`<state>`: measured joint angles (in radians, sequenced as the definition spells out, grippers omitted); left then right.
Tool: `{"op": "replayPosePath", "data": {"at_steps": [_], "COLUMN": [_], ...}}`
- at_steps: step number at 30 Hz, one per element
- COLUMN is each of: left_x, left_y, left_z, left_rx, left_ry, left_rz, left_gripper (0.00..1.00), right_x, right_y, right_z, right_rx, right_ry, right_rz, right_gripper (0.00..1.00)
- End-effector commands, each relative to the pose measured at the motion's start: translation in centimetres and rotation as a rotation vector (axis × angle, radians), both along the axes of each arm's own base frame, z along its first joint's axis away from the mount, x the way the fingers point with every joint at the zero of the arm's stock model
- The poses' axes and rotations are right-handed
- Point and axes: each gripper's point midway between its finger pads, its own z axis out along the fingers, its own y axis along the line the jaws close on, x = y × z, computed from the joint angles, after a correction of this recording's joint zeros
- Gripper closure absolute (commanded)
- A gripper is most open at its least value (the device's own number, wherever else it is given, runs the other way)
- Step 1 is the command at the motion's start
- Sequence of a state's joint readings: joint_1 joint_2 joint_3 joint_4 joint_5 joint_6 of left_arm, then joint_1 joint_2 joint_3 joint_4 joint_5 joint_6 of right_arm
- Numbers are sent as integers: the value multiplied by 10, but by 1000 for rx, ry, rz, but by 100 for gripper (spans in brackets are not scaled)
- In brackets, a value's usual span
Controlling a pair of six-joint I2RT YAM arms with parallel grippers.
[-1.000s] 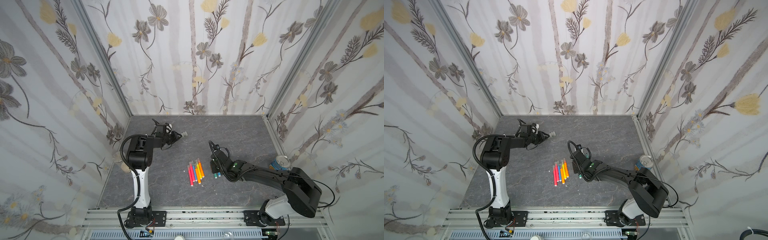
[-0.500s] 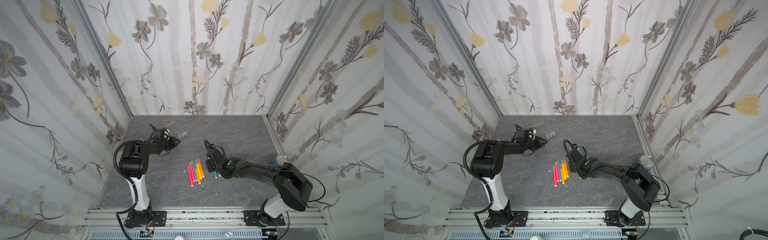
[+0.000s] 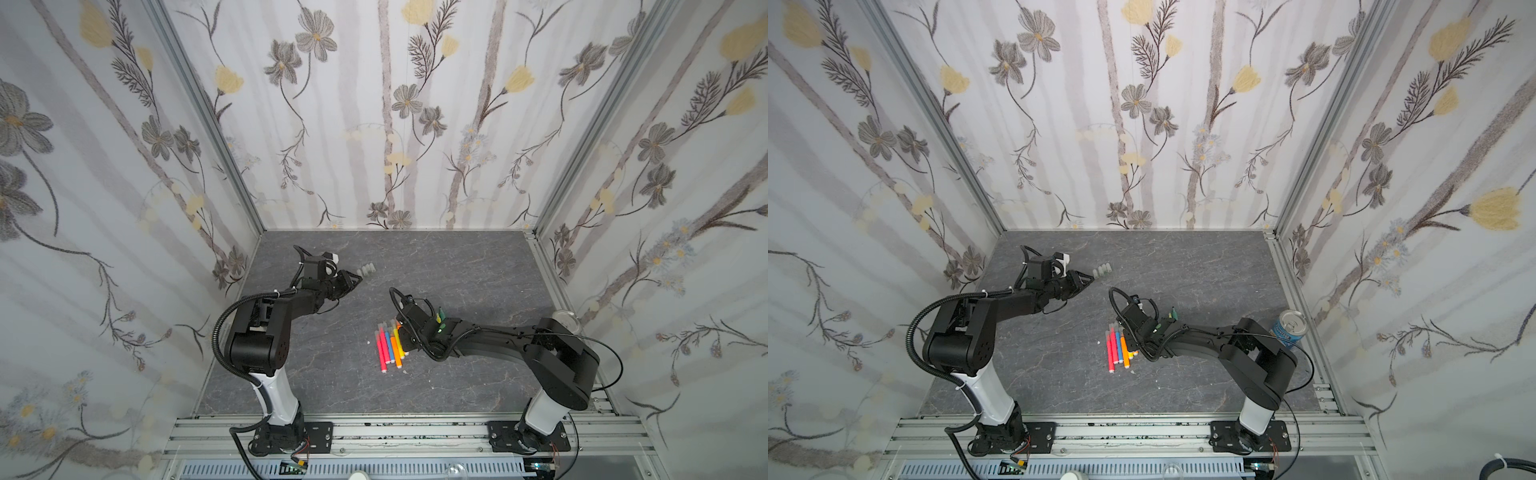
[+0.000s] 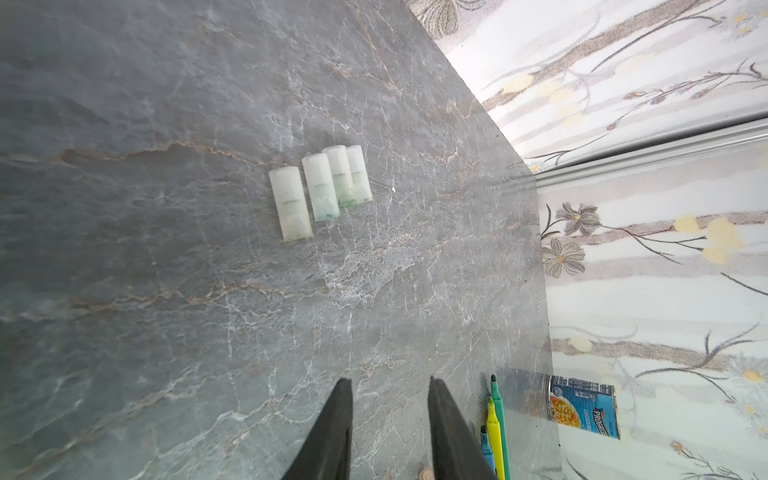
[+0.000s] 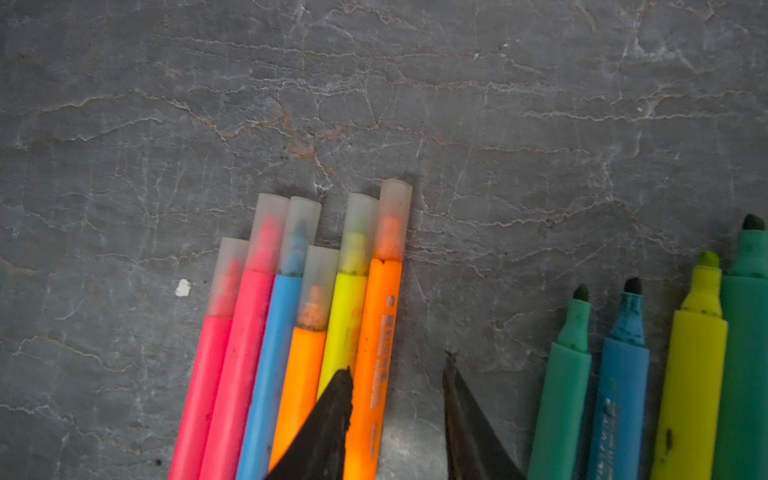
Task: Open the pen caps
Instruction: 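Move the right gripper over the capped orange highlighter and close on it, then lift the orange highlighter with the right gripper while the left reaches toward its cap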
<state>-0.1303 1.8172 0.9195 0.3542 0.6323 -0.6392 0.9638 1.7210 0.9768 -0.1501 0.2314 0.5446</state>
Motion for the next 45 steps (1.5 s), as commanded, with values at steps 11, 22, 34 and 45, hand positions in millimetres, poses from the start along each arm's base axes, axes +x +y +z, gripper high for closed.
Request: {"op": "replayPosePath", "data": {"at_steps": [11,22,34,45], "left_x": [-6,-7,-6,-13], "left_y": [-1,0,-1,-25], "left_z": [-1,-2,-1,21], "left_rx": [2,8,7,32], "left_ry": [-22,-25,-24,-35], "left_rz": [-14,-14,-14,-92], "left_gripper": [69,69,69,69], "right_x": [1,-5,-11,-3], "right_y": [5,1,-5,-11], "right_z": [-11,-27,-43,-19], "right_rx": [-31,-48,-80,-46], "right_ry": [23,55,82,29], "right_rz": [-13,-10,-3,-4], "right_gripper": [63,66,76,99]}}
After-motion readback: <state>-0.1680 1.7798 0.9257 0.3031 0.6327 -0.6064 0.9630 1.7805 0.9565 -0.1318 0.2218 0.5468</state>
